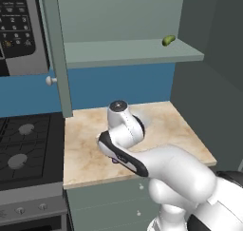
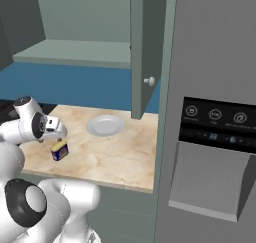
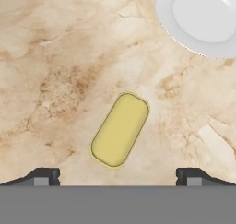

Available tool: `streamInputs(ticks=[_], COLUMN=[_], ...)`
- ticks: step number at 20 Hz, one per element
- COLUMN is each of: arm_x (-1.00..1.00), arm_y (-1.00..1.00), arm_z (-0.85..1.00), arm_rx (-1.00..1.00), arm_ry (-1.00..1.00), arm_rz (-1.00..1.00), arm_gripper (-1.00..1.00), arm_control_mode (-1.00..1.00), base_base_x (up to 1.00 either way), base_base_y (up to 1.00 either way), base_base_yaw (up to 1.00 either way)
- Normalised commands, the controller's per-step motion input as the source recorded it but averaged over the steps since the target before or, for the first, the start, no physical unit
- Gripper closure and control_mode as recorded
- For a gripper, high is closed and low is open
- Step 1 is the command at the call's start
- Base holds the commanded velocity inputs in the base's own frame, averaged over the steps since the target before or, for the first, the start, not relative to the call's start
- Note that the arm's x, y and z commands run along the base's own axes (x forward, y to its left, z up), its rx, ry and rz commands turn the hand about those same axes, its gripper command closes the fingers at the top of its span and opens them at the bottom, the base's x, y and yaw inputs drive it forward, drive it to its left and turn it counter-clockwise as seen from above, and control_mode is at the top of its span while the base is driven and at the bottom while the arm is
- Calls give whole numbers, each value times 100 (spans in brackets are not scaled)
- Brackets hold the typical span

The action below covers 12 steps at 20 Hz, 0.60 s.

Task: Pick the canned food and boxed food from the counter and place them in the cabinets closest to them.

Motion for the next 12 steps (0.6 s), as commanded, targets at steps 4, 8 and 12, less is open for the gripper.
streamInputs(ticks=[4,8,12], arm_x=[10,10,11], arm_y=[0,2,5], arm_z=[-14,-14,-18], arm_rx=[0,0,0], arm_ry=[0,0,0], arm_rz=[-5,-5,-5], arm_gripper=[-100,-100,-100], arm_control_mode=[-100,-100,-100], base_base_x=[0,0,0], base_base_y=[0,0,0], base_base_yaw=[0,0,0])
